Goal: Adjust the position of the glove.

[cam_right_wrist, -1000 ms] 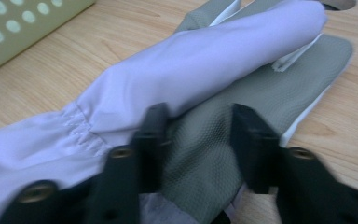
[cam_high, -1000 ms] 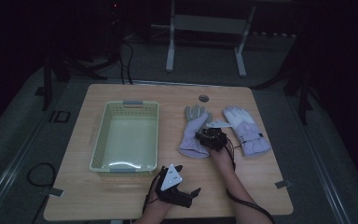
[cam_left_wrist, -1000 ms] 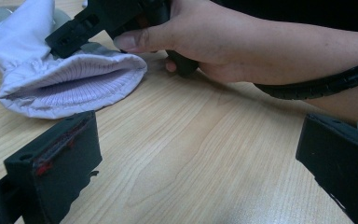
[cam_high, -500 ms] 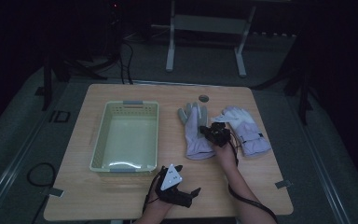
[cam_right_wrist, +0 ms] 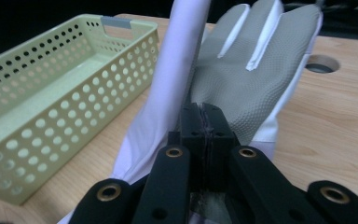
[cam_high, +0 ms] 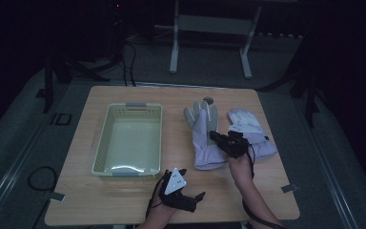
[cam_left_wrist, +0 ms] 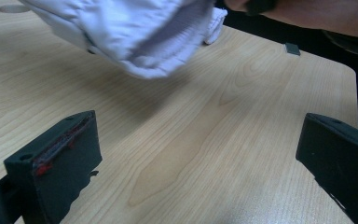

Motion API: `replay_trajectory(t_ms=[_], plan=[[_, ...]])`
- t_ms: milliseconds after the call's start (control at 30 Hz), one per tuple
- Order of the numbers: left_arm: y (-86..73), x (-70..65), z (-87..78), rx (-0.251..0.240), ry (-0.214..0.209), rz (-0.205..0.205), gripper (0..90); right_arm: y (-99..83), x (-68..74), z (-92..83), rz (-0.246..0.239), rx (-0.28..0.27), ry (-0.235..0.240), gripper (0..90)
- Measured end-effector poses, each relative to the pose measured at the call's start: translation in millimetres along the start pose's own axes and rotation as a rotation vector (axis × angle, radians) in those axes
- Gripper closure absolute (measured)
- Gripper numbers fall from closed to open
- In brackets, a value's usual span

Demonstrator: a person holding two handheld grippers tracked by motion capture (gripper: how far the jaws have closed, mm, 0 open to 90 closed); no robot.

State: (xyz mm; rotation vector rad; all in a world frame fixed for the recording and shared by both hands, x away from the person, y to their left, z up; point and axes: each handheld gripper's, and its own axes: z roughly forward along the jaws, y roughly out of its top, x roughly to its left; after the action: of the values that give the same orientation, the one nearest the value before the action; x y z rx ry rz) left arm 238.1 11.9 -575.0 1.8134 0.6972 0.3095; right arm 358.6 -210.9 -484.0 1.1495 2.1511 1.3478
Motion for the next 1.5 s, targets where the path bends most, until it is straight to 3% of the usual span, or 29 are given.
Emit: replay_trajectory(t_ms=[100,333,400,567,733,900,933,967,1067,1133,1200,1400,1500], plan=[[0.0,-0.3,0.1,-0.001,0.002,0.002,0.0,-10.8,5.5,-8.1,0.005,-0.001,-0.025,89.0],[-0.1,-0.3,0.0,-0.001,0.002,0.002,0.0,-30.1,3.0,-4.8,0.042,0.03,-0.005,88.9],[-0.1,-0.2,0.0,-0.001,0.001,0.003,0.0,-45.9,0.3,3.5,0.046,0.071,-0.028,88.9],[-0.1,-0.2,-0.1,-0.001,0.001,0.003,0.0,-63.6,-8.3,15.9,0.058,0.122,-0.059,88.6],[-0.1,0.0,0.0,-0.001,0.0,0.002,0.0,-70.5,-11.0,20.5,0.051,0.123,-0.062,88.2],[-0.1,-0.1,0.0,-0.001,0.001,0.002,0.0,-66.4,-11.9,19.6,0.031,0.125,-0.057,82.2],[-0.1,0.0,0.0,-0.001,0.0,0.001,0.0,-64.5,-11.5,17.8,0.022,0.115,-0.057,77.0],[-0.1,0.1,0.0,-0.001,0.0,0.0,0.0,-61.9,-11.3,15.7,0.009,0.101,-0.045,63.8],[-0.1,0.0,0.0,0.0,0.0,0.001,0.0,-49.5,-12.6,8.8,-0.045,0.064,-0.035,38.9],[-0.1,-0.1,-0.1,0.0,0.0,0.002,0.0,-39.6,-15.9,3.6,-0.071,0.056,-0.039,33.0],[-0.1,-0.1,-0.1,-0.001,0.0,0.001,0.0,-31.0,-20.2,-3.4,-0.102,0.029,-0.076,25.7],[0.0,0.3,-0.1,0.0,0.001,-0.001,0.0,-12.5,-45.3,-25.8,-0.129,0.004,-0.102,31.5],[0.0,0.2,0.1,-0.001,0.001,-0.003,0.0,-6.6,-62.1,-35.9,-0.092,0.008,-0.122,30.9]])
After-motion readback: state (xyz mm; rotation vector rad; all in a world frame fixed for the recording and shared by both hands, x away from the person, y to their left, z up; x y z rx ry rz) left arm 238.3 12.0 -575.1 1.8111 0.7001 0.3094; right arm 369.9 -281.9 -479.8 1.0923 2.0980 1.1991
